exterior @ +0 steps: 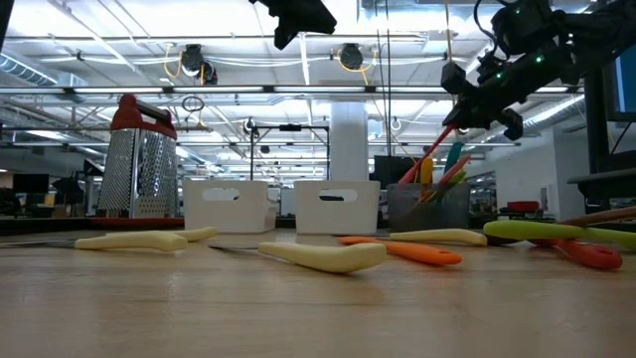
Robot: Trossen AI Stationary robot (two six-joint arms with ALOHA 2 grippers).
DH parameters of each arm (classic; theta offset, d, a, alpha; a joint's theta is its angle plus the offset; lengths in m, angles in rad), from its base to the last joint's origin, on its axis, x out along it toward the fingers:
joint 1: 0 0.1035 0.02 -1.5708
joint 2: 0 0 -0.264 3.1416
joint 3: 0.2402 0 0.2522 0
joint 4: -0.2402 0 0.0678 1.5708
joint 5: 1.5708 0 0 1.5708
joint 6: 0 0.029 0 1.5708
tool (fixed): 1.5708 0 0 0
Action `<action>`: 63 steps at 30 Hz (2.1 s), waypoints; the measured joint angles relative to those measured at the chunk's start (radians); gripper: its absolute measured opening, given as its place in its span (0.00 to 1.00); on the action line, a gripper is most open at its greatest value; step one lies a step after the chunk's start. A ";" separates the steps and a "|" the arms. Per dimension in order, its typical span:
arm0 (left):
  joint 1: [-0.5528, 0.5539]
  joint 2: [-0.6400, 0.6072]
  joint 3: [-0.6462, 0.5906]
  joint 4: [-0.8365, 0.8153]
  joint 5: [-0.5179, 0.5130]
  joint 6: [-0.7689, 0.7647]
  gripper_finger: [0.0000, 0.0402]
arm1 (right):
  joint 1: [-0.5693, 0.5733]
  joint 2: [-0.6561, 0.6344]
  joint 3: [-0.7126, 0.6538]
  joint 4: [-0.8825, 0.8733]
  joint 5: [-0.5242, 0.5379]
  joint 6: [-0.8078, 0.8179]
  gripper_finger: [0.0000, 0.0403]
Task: Pick & Place Kitchen Items
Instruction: Put the red spatula into the black bin, then put the orange spatula into the black bin
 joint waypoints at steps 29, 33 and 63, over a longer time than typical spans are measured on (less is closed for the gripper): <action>-0.013 0.000 0.000 0.008 0.003 -0.031 0.16 | 0.126 0.294 0.000 0.181 0.173 -0.209 0.14; -0.013 0.000 0.000 0.009 0.002 -0.028 0.16 | 0.127 0.263 0.000 0.169 0.173 -0.271 0.23; -0.205 0.000 0.000 -0.128 -0.115 -0.072 0.16 | 0.127 -0.382 0.000 -0.213 -0.407 -0.183 0.17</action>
